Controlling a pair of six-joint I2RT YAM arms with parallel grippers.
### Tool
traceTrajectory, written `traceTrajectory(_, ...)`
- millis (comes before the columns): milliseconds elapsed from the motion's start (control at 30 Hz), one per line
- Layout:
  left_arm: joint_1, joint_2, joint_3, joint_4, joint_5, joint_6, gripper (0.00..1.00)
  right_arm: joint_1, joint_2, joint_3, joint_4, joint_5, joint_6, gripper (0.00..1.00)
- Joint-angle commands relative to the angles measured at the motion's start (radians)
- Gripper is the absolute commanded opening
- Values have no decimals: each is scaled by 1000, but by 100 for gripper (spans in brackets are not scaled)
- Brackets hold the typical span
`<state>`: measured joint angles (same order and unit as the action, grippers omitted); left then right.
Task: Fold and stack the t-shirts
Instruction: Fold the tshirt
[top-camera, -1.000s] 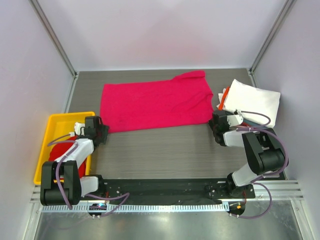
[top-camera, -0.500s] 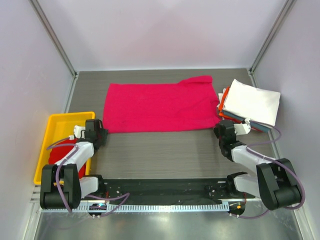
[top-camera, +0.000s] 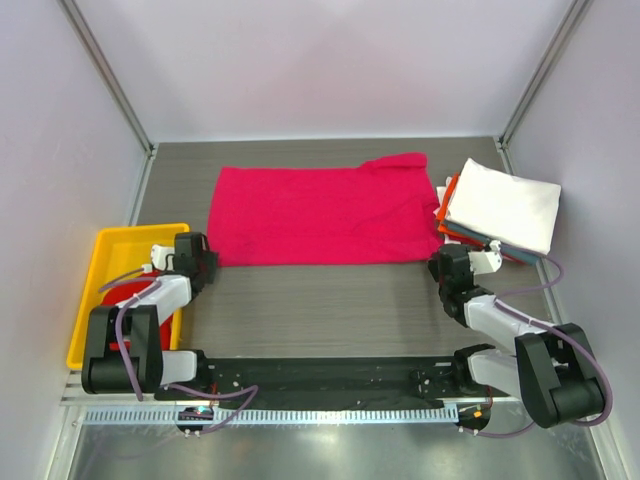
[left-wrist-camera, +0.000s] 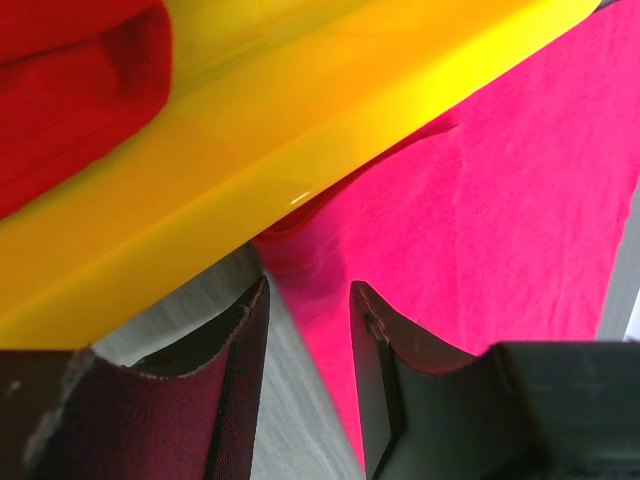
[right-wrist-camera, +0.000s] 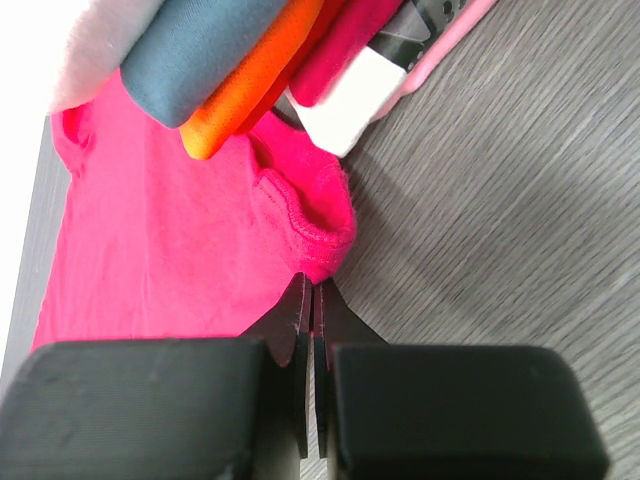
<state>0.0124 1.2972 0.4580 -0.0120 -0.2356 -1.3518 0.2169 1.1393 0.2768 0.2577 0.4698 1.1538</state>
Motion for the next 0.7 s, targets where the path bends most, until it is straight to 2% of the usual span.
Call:
traceTrajectory(0, 9, 46, -1, -6, -40, -24, 39, 3, -30, -5, 11, 27, -9, 1)
traceTrajectory(33, 9, 53, -1, -6, -42, -26, 39, 4, -35, -5, 8, 24, -9, 1)
traceTrajectory(100, 9, 68, 1, 1, -45, -29, 28, 4, -42, -5, 2, 27, -9, 1)
traceTrajectory(133, 9, 73, 4, -2, -45, -27, 20, 4, -47, -4, -5, 29, -9, 1)
traceTrajectory(167, 8, 76, 7, -12, -47, -23, 1, 4, -52, -4, -17, 30, -12, 1)
traceTrajectory(467, 9, 44, 50, -147, -48, 13, 0, 33, 5, 140, -247, 41, -49, 1)
traceTrajectory(567, 9, 36, 53, -152, -44, 13, 0, 52, 71, 232, -280, 32, -42, 1)
traceTrajectory(667, 9, 31, 62, -161, -39, 20, 0, 87, 161, 415, -328, 11, -49, 1)
